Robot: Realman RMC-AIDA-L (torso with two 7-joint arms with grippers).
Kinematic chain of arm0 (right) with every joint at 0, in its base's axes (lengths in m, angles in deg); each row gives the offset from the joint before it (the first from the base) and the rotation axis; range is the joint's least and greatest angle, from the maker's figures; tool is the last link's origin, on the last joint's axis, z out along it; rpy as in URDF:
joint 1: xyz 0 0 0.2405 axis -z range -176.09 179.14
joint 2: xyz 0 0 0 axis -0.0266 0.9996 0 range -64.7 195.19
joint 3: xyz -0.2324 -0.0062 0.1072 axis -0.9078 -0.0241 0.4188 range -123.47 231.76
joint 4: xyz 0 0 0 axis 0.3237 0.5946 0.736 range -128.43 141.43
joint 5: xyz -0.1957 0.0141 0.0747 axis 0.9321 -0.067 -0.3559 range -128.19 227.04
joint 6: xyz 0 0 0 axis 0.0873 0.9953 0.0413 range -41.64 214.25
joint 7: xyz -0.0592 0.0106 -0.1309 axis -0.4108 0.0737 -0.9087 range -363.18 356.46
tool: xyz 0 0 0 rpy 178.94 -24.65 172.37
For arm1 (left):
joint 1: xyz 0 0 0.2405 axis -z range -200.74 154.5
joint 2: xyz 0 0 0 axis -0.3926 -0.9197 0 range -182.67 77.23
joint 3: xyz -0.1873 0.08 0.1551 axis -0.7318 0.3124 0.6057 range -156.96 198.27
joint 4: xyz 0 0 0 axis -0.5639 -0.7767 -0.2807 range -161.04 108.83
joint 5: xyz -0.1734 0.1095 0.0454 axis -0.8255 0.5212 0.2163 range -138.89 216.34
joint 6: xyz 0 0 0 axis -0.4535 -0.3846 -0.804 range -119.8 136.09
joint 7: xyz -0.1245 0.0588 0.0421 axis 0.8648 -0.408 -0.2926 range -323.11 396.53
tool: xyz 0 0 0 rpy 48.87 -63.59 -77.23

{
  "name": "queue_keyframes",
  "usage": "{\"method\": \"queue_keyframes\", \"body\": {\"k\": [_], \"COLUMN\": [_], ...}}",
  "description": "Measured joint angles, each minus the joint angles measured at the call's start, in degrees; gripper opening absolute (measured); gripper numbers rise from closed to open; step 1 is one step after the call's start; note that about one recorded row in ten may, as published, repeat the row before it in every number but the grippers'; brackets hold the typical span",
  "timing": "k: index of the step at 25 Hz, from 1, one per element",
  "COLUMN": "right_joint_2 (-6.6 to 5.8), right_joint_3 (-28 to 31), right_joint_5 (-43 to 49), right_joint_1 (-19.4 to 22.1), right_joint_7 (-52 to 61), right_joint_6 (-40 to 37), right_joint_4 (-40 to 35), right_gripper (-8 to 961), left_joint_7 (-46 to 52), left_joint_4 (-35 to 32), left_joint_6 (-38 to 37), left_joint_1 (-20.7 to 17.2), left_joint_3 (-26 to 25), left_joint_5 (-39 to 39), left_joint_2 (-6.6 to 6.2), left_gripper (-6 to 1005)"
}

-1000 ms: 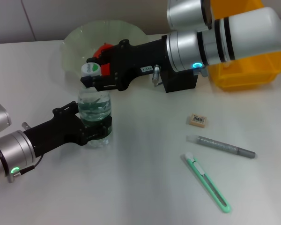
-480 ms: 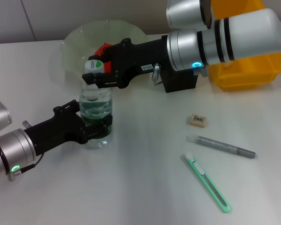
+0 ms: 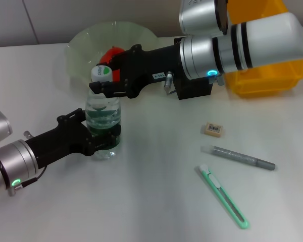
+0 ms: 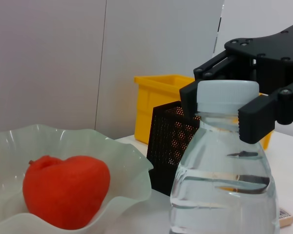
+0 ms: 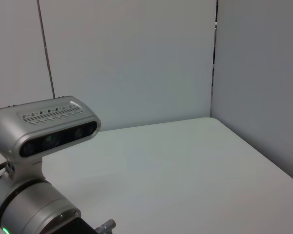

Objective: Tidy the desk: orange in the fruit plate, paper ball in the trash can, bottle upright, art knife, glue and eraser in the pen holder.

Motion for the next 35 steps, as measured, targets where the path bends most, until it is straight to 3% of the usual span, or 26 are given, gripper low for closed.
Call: {"method": "queue_keyframes", "body": {"k": [11,35], "right_joint_2": [0.02,-0.14], "right_joint_3": [-5.54,-7.78], "right_joint_5": [-0.03,0.42], "right_joint_1": [1.32,4.44], "right_joint_7": [-0.53,-1.48], "right_joint_6": [1.32,0.86], "right_joint_4": [-3.07,-8.53], "right_gripper": [467,467], "left_joint_7": [0.0,-0.09], "left_joint_4": [0.3,0.48], "left_joint_6": [-0.39,-0.62], "left_joint_1": [-0.44,-0.94], "left_joint_3": [0.0,0.01], "left_joint_5": [-0.05,0.13], "left_joint_2": [-0.01,-0.01], "left_gripper": [778,778]}}
